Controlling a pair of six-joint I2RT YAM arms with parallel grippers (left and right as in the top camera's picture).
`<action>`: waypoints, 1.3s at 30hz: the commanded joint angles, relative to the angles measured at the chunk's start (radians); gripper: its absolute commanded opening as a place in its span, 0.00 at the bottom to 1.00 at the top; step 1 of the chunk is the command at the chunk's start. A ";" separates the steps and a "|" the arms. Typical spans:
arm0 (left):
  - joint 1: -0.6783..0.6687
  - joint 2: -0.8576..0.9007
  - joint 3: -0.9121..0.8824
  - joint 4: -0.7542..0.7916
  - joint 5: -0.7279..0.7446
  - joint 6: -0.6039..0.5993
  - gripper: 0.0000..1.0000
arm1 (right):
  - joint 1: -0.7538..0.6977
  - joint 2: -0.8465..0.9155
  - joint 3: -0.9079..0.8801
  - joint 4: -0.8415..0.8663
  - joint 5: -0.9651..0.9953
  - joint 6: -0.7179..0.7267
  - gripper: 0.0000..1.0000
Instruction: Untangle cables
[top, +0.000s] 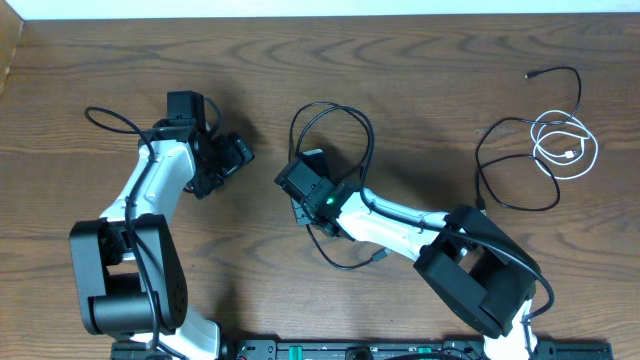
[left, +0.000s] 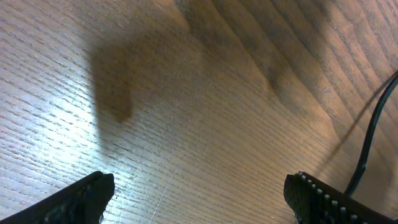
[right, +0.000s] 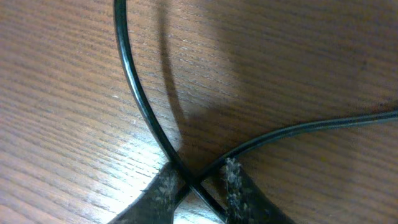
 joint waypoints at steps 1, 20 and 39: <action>-0.002 -0.005 -0.012 -0.002 -0.014 0.016 0.93 | -0.007 0.028 0.010 -0.012 -0.011 0.009 0.01; -0.002 -0.005 -0.011 -0.002 -0.014 0.016 0.92 | -0.236 0.024 0.272 -0.314 -0.591 -0.324 0.01; -0.002 -0.005 -0.012 -0.001 -0.014 0.016 0.93 | -0.129 0.025 0.238 -0.631 -0.426 -0.324 0.24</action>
